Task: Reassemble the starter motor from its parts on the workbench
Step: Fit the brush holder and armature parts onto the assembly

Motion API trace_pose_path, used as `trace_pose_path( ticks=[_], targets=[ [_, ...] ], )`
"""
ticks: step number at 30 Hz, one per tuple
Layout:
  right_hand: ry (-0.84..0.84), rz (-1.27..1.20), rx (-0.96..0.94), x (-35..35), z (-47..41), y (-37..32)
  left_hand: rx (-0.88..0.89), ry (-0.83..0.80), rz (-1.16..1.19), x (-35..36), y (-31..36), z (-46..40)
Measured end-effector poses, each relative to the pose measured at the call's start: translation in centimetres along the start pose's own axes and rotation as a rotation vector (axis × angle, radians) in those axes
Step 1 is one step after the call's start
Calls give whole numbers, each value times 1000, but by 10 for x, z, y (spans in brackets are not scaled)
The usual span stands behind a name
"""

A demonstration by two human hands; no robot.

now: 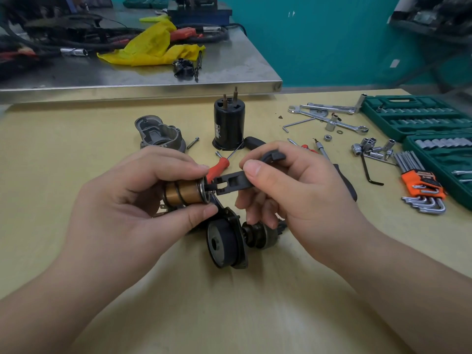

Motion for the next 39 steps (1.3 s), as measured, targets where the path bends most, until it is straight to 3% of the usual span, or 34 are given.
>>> trace_pose_path(
  ticks=[13, 22, 29, 39],
  targets=[
    [-72, -176, 77, 11, 3, 7, -42, 14, 30, 2, 1, 2],
    [-8, -241, 126, 10, 3, 16, -102, 28, -14, 0, -1, 2],
    [-14, -300, 198, 9, 3, 25, -227, 87, 233, -6, -16, 3],
    [-78, -427, 200, 17, 2, 21, -354, 114, 397, -8, -30, 3]
  ],
)
Point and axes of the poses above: each hand's wrist, its own z-axis away from the middle knuckle, its own x-axis out of the palm, y = z × x, the point moved 9 cm from there along -z, towards the middle knuckle, and after that the axes turned 5 degrees about -x, right-handed, at the moved point
